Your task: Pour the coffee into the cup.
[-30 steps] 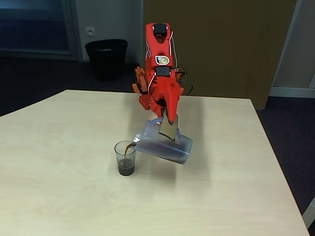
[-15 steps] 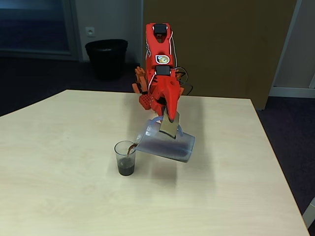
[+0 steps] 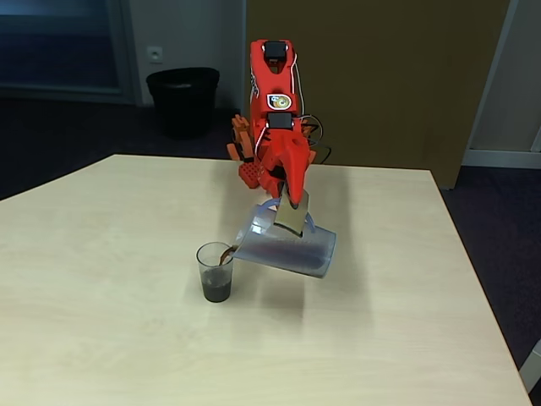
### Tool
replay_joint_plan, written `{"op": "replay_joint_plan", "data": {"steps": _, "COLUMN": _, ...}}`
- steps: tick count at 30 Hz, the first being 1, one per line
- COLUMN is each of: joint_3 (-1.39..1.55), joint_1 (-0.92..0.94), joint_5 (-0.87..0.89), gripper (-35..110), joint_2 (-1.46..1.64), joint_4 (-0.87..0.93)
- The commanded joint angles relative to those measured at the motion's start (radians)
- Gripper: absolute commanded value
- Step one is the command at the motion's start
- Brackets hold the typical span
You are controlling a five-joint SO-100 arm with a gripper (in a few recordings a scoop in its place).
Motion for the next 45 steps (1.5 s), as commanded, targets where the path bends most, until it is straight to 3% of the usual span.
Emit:
{"op": "replay_joint_plan", "data": {"steps": 1, "joint_3": -0.066, "joint_1": -0.003, "joint_5": 0.020, "gripper": 0, "joint_2": 0.029, "joint_4": -0.012}}
{"op": "replay_joint_plan", "data": {"steps": 23, "joint_3": -0.052, "joint_1": -0.005, "joint_5": 0.014, "gripper": 0, "joint_2": 0.038, "joint_4": -0.012}}
{"op": "replay_joint_plan", "data": {"steps": 45, "joint_3": -0.051, "joint_1": -0.008, "joint_5": -0.196, "gripper": 0, "joint_2": 0.043, "joint_4": 0.048}}
